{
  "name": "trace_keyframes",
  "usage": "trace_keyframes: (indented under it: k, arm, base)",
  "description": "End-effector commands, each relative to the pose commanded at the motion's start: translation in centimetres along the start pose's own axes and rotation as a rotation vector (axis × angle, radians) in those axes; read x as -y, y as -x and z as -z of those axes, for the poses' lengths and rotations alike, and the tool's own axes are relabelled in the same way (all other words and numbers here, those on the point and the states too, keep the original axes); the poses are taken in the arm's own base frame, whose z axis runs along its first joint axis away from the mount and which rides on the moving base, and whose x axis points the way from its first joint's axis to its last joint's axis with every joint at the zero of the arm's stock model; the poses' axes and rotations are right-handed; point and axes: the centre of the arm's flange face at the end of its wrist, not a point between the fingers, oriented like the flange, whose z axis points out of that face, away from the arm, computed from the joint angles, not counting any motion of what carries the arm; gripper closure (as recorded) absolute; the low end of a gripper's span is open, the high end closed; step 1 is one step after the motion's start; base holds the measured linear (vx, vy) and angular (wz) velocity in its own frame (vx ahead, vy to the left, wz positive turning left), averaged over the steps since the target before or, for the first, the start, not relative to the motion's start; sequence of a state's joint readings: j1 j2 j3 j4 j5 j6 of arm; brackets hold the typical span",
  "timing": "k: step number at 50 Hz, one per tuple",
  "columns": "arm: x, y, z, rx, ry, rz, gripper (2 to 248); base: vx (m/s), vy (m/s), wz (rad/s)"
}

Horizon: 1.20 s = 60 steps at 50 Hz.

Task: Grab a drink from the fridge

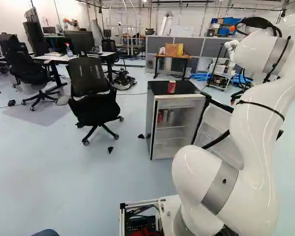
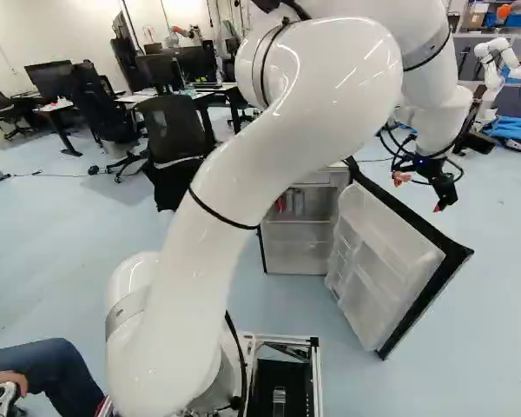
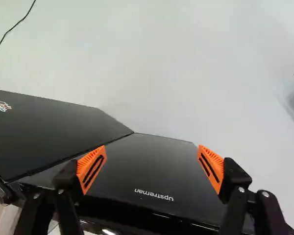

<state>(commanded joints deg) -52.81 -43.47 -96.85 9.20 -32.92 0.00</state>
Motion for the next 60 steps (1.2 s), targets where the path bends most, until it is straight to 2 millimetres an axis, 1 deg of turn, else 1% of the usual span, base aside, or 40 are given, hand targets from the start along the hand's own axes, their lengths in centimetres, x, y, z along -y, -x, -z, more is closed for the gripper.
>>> trace_keyframes:
  k: [22, 32, 53, 60]
  arm:
    - [-1.2, -1.8, -1.1, 0.083, -0.017, -0.041, 3]
    - [-1.3, -1.8, -1.2, 0.085, -0.017, -0.041, 3]
    - [-1.6, -1.4, -4.1, 0.114, -0.013, -0.045, 3]
    - [-1.6, -1.4, -4.1, 0.114, -0.013, -0.045, 3]
  base:
    - [0.0, 0.0, 0.0]
    - [0.0, 0.0, 0.0]
    - [0.0, 0.0, 0.0]
    - [0.0, 0.0, 0.0]
